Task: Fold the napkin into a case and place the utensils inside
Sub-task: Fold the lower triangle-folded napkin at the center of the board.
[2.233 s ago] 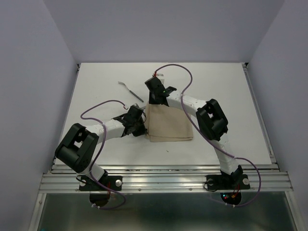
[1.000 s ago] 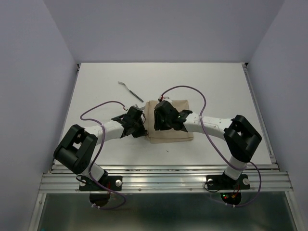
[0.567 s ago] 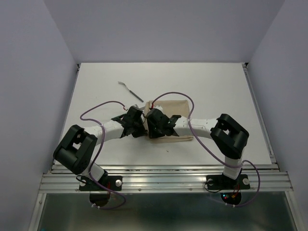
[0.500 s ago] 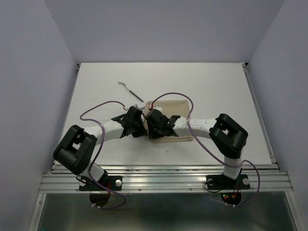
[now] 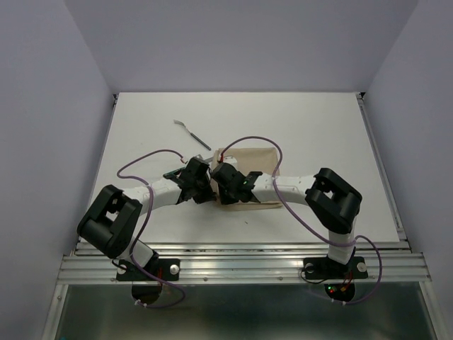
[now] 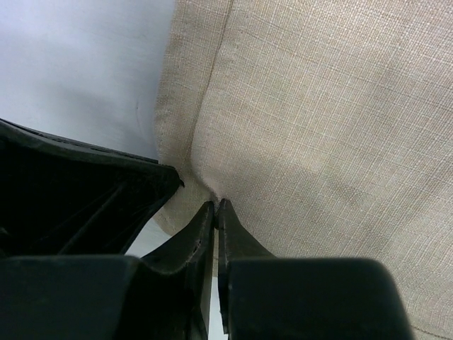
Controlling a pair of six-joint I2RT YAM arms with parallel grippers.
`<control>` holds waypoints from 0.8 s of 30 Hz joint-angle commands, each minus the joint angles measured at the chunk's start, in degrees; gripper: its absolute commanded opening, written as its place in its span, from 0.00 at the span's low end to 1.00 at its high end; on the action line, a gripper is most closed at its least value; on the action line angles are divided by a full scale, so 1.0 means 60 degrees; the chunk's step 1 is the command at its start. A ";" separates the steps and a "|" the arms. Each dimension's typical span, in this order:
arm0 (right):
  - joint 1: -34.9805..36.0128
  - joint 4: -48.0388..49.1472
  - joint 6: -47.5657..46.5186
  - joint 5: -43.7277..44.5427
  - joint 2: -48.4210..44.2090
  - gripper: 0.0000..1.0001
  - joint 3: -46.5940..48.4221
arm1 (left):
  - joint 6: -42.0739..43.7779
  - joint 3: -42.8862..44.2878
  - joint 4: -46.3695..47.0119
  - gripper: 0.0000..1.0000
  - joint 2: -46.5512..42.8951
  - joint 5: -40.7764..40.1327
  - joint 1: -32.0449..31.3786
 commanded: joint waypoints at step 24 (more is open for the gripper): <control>0.0092 -0.0031 0.0134 0.0087 -0.1418 0.02 -0.0933 | 0.0129 -0.0041 -0.0004 0.00 -0.0183 0.0053 -0.0021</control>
